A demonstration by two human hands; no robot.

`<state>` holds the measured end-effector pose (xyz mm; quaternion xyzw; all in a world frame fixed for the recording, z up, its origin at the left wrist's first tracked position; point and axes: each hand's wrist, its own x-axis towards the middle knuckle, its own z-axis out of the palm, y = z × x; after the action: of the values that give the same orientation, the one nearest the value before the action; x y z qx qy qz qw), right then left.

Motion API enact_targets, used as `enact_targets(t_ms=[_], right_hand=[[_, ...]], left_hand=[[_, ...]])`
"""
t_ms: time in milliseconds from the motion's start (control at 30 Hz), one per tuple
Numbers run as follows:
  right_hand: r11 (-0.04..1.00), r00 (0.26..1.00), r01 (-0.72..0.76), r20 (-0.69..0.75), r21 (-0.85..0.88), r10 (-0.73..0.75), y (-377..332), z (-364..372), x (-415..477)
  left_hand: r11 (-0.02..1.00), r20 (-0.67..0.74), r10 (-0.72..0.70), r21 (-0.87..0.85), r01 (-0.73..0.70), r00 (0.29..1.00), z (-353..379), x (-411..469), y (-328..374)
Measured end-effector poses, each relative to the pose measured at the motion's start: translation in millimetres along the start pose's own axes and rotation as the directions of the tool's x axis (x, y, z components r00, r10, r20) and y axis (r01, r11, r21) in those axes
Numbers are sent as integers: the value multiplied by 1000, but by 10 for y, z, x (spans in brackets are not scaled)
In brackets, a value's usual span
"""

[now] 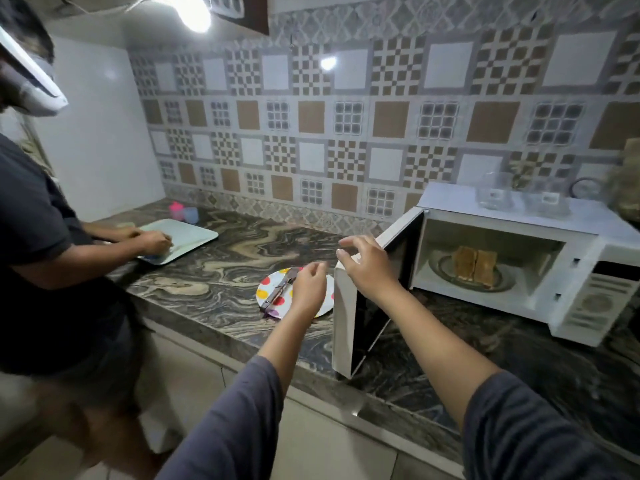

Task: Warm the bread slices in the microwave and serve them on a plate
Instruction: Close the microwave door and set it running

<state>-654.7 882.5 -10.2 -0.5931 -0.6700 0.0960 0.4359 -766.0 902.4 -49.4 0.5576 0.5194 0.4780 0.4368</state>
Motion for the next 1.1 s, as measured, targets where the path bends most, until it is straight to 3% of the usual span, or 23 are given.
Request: enact_targets(t_ms=[100,233,433,667,933,1100], right_hand=[[999,999,-14,-39,-43,13,62,125,-118],[999,990,-15,-140,-42,9,146,20,-349],[993,941,22,-333,-116,-59,469,-355,-776],[953,902,-84,-428,-291,-51,1082,-1126,-1154],[925,890,-139,-454,-354,-40,1924,-2023,-1027],[955,883,-171,-468,-243,39,2385,-2477,-759]], left_hand=[[995,184,-35,-83,51,982,71,29,-260],[980,266,17,-198,37,964,216,-20,-387],[972,444,92,-236,17,891,745,-377,-499],[964,576,257,-205,-167,776,1685,-714,-429],[962,565,274,-158,-224,778,2877,-681,-186],[961,529,274,-116,-252,803,3582,-538,-34]])
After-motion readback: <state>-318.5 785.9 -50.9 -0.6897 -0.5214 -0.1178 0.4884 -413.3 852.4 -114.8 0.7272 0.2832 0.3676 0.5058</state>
